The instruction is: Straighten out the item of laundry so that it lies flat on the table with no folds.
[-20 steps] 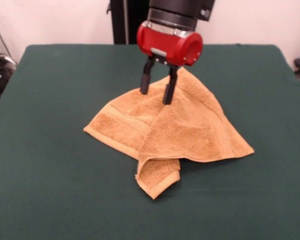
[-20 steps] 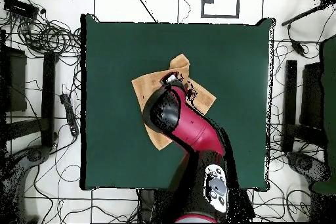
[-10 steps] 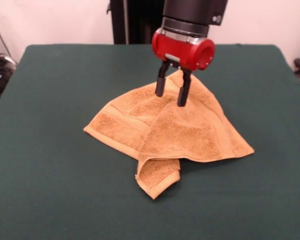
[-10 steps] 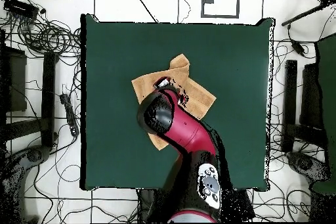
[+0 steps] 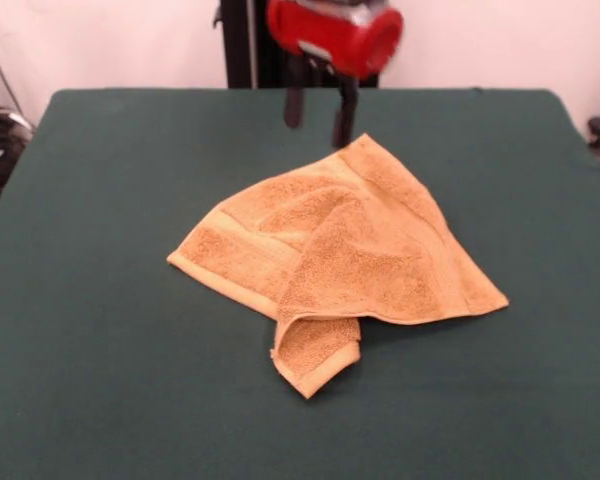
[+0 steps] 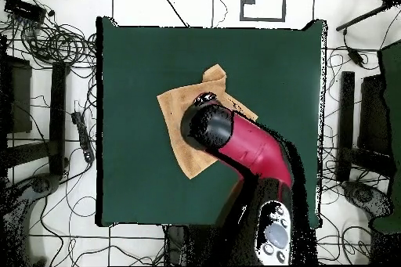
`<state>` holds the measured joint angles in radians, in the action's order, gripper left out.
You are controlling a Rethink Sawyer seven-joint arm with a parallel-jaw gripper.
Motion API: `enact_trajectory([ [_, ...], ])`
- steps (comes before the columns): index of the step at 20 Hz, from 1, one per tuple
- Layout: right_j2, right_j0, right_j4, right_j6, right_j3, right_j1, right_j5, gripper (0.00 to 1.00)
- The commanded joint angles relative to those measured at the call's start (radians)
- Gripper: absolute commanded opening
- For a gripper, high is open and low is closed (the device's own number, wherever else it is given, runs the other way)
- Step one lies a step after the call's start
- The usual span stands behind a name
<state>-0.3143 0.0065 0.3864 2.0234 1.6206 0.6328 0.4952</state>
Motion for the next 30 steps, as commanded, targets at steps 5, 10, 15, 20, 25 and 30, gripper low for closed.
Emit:
enact_trajectory([
  [5, 0.051, -0.137, -0.156, -0.084, -0.082, 0.122, 0.217, 1.0],
  [10, 0.15, -0.196, -0.188, -0.082, -0.119, 0.07, 0.082, 1.0],
  [15, 0.175, -0.226, -0.232, -0.088, -0.108, 0.038, 0.168, 1.0],
  [20, 0.213, -0.259, -0.229, -0.045, -0.061, 0.032, 0.117, 1.0],
  [25, 0.256, -0.271, -0.223, -0.017, -0.029, 0.044, 0.085, 1.0],
  [30, 0.333, -0.314, -0.215, -0.036, 0.002, 0.035, 0.038, 1.0],
])
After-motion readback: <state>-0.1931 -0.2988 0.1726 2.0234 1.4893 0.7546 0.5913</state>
